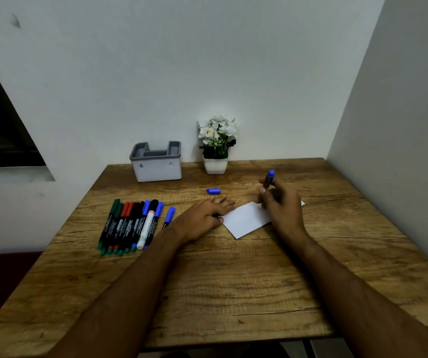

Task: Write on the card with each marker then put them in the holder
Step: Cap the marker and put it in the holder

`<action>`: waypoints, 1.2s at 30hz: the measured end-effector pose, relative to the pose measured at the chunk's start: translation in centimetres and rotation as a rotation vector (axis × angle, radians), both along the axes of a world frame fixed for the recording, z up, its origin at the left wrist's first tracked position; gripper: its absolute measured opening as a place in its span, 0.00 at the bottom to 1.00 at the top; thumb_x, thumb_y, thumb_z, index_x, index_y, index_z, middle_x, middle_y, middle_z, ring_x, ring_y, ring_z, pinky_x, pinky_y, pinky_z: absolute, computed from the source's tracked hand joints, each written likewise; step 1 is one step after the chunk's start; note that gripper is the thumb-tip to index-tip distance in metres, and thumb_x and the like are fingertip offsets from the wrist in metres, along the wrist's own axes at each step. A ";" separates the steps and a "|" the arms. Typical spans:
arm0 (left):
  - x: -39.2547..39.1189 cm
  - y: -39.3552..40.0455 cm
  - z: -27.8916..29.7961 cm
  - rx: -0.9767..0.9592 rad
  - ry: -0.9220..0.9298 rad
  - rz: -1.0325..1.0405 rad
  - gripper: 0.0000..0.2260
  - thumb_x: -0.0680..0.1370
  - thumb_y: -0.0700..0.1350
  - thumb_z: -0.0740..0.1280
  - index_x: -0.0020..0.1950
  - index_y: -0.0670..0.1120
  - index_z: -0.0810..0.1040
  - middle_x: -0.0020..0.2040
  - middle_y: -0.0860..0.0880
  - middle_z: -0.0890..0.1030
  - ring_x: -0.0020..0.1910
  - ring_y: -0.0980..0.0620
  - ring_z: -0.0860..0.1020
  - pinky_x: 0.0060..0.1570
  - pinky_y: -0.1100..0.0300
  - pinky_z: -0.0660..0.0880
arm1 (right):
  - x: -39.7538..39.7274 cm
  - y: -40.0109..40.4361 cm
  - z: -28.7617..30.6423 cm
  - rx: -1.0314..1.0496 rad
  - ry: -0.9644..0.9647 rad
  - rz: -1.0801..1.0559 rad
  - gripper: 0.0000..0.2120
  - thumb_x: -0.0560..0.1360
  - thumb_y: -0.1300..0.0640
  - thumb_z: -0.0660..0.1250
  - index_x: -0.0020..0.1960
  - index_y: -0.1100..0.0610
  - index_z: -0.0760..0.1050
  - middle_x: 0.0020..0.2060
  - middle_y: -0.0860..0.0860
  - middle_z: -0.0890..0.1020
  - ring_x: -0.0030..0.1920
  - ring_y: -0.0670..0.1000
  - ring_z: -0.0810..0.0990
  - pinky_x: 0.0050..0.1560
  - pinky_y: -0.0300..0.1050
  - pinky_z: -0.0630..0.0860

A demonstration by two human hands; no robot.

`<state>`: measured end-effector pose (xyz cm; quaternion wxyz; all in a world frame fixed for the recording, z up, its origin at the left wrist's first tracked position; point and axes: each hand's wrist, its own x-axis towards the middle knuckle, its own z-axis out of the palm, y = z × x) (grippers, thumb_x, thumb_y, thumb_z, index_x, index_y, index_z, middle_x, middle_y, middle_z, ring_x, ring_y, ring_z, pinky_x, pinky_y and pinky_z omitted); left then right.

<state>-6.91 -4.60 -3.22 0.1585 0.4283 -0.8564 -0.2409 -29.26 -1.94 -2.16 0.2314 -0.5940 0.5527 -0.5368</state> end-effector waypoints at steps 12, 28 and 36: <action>-0.3 0.6 0.5 0.014 -0.013 0.057 0.30 0.79 0.42 0.63 0.80 0.53 0.57 0.80 0.57 0.53 0.79 0.60 0.48 0.75 0.59 0.48 | 3.0 2.1 0.6 0.160 -0.299 0.163 0.02 0.76 0.63 0.74 0.48 0.62 0.84 0.35 0.59 0.86 0.34 0.52 0.84 0.36 0.45 0.80; 0.1 0.0 0.2 -0.034 -0.180 -0.106 0.29 0.84 0.46 0.56 0.80 0.55 0.45 0.78 0.61 0.41 0.74 0.66 0.36 0.69 0.69 0.33 | 2.1 1.9 0.1 0.128 -0.030 0.237 0.07 0.73 0.68 0.73 0.46 0.57 0.85 0.40 0.51 0.88 0.44 0.49 0.87 0.47 0.46 0.83; 0.2 -0.1 0.0 -0.022 -0.139 -0.105 0.28 0.83 0.46 0.56 0.81 0.55 0.48 0.80 0.60 0.45 0.76 0.67 0.39 0.64 0.77 0.31 | 3.0 1.8 -0.2 0.131 0.088 0.210 0.05 0.73 0.63 0.73 0.47 0.57 0.86 0.41 0.48 0.88 0.45 0.45 0.86 0.48 0.52 0.84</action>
